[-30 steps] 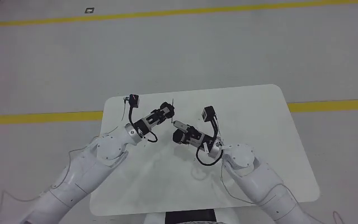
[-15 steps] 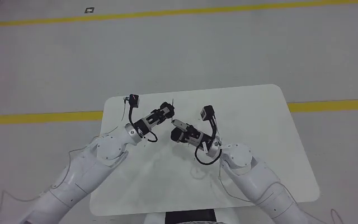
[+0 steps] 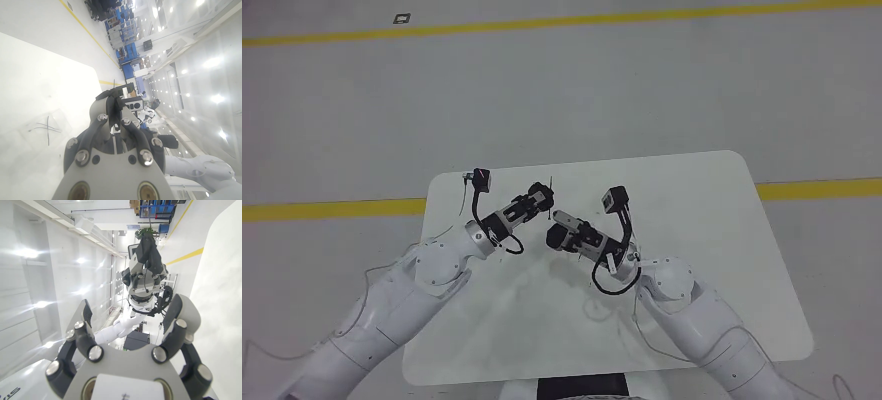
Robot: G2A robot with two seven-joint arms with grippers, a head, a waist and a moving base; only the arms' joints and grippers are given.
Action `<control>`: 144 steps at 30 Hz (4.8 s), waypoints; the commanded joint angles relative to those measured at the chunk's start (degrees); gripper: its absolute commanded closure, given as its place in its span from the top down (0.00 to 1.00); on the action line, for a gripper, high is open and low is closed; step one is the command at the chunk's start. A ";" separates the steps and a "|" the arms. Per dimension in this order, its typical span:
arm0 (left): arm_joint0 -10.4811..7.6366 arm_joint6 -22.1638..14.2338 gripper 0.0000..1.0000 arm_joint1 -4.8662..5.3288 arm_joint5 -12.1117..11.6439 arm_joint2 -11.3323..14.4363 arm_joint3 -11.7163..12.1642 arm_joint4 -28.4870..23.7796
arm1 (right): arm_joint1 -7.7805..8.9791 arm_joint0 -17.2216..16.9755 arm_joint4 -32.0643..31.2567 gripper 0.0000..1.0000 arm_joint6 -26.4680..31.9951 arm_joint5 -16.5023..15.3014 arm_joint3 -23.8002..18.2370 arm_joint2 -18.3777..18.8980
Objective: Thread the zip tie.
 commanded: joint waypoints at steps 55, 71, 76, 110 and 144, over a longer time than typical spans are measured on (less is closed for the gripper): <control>0.00 0.00 0.00 0.00 0.00 0.00 0.00 0.00 | -1.11 0.27 -8.41 0.00 -4.68 -0.48 2.15 0.38; 0.00 0.00 1.00 0.00 0.00 0.00 0.00 0.00 | -1.13 -0.07 -8.46 0.00 -3.44 -0.43 1.93 0.92; 0.00 0.00 1.00 0.00 0.00 0.00 0.00 0.00 | -1.14 -0.06 -8.54 0.00 -3.14 -0.63 2.06 1.08; 0.60 -26.33 1.00 0.82 0.00 -5.42 2.05 -9.31 | 0.53 -0.09 -4.28 0.00 17.18 -2.53 2.22 6.48; -8.08 -66.07 1.00 -3.40 2.31 -1.18 19.59 -28.58 | 0.89 6.53 3.20 0.00 42.51 -2.38 9.59 6.15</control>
